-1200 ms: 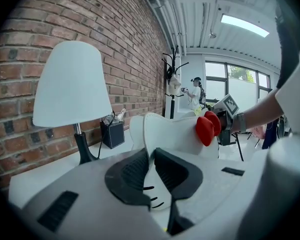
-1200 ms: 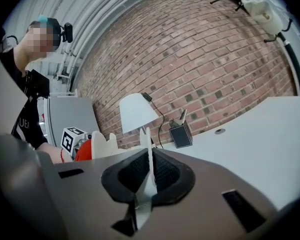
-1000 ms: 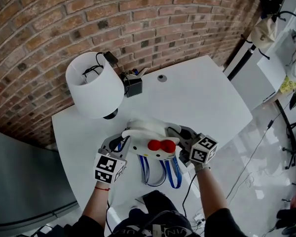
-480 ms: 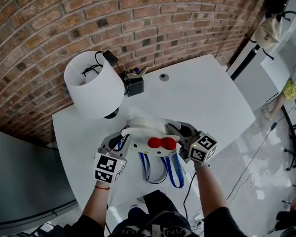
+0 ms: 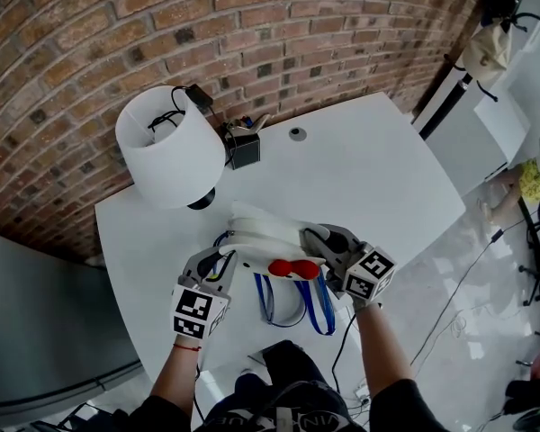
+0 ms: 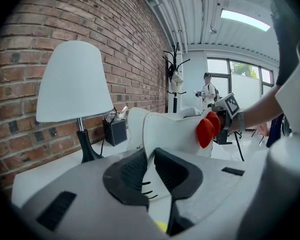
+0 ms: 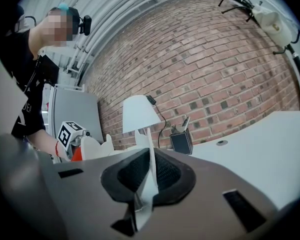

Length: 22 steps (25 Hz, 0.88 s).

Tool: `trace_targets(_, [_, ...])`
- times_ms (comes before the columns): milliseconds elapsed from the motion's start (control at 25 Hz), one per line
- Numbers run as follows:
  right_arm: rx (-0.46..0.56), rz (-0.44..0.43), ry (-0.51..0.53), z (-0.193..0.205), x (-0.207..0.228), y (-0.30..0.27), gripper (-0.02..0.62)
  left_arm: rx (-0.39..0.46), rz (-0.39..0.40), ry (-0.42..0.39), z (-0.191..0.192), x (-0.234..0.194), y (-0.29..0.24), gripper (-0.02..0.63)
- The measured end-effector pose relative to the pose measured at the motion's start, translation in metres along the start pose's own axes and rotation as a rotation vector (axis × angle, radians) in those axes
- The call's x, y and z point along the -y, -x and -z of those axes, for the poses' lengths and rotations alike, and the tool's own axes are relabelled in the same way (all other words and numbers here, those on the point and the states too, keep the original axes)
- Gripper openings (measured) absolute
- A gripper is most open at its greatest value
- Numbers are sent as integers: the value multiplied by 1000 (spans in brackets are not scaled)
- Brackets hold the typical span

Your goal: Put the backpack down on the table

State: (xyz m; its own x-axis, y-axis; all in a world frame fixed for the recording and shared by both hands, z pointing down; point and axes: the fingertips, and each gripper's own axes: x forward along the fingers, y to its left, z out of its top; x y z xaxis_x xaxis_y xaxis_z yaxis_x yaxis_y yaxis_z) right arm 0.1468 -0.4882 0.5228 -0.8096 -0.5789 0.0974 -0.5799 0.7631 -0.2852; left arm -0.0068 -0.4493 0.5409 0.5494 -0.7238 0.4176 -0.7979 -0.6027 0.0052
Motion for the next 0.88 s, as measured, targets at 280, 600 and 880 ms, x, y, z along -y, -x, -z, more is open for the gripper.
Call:
trace_targets(280, [17, 9, -6, 3, -9, 7, 29, -20, 5, -10, 9, 7, 6, 41])
trace_targets(600, [21, 35, -34, 5, -13, 11, 46, -21, 6, 5, 15, 7, 12, 54])
trace_targets(880, [39, 82, -99, 4, -6, 20, 107, -34, -25, 16, 20, 1, 17, 90])
